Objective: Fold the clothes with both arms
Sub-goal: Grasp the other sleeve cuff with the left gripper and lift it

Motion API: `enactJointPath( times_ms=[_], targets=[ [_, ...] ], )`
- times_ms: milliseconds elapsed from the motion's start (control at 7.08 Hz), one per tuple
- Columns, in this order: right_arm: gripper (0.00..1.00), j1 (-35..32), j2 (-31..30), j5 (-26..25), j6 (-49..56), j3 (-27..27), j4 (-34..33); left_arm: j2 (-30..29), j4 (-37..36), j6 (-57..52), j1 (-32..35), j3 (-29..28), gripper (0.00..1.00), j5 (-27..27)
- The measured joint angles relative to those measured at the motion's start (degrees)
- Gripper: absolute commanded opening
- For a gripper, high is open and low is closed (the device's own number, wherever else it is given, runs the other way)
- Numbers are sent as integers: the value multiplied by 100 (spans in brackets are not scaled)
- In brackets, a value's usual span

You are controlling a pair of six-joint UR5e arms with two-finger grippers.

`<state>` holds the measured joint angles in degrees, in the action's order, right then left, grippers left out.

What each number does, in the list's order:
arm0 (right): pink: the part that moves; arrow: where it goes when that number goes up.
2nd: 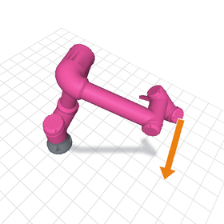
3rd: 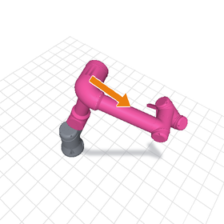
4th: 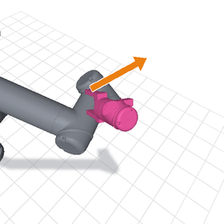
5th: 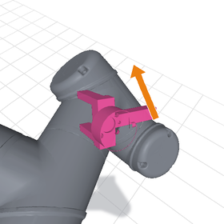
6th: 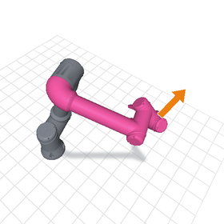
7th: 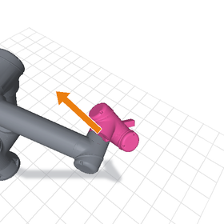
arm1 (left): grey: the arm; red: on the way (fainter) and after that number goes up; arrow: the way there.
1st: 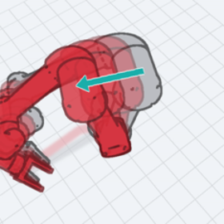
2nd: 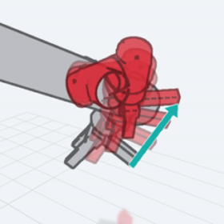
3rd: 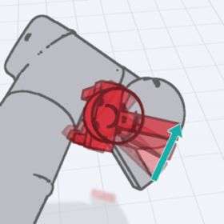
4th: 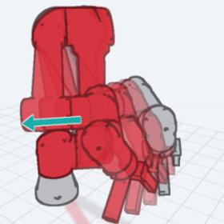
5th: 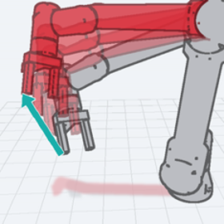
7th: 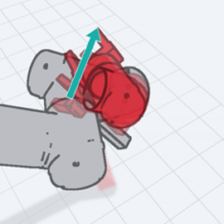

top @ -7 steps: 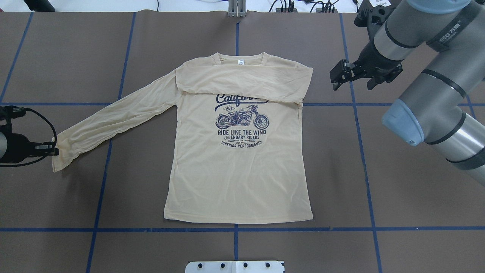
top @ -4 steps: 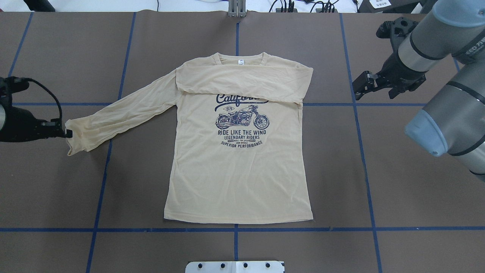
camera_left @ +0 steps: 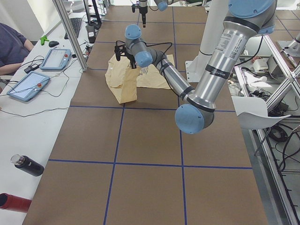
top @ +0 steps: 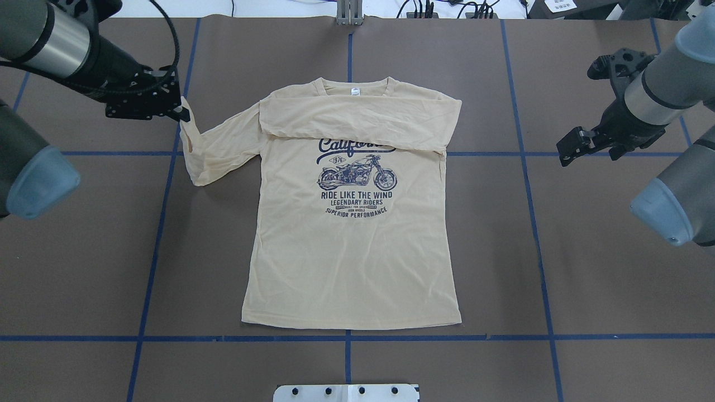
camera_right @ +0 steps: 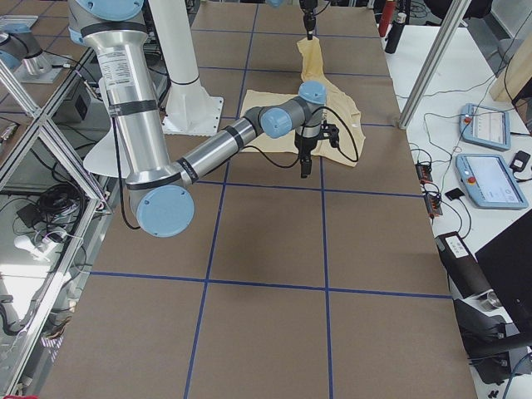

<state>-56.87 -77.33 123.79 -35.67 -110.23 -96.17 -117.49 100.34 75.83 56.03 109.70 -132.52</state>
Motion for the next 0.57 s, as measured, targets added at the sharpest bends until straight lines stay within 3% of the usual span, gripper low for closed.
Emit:
enactJointPath(
  times_ms=[283, 565],
  targets=[
    [100, -46, -32, 10, 30, -9, 0, -959, -152, 574, -230, -434, 0, -133],
    [100, -50, -34, 8, 32, -5, -5, -1543, 269, 1057, -573, -968, 0, -148]
  ],
)
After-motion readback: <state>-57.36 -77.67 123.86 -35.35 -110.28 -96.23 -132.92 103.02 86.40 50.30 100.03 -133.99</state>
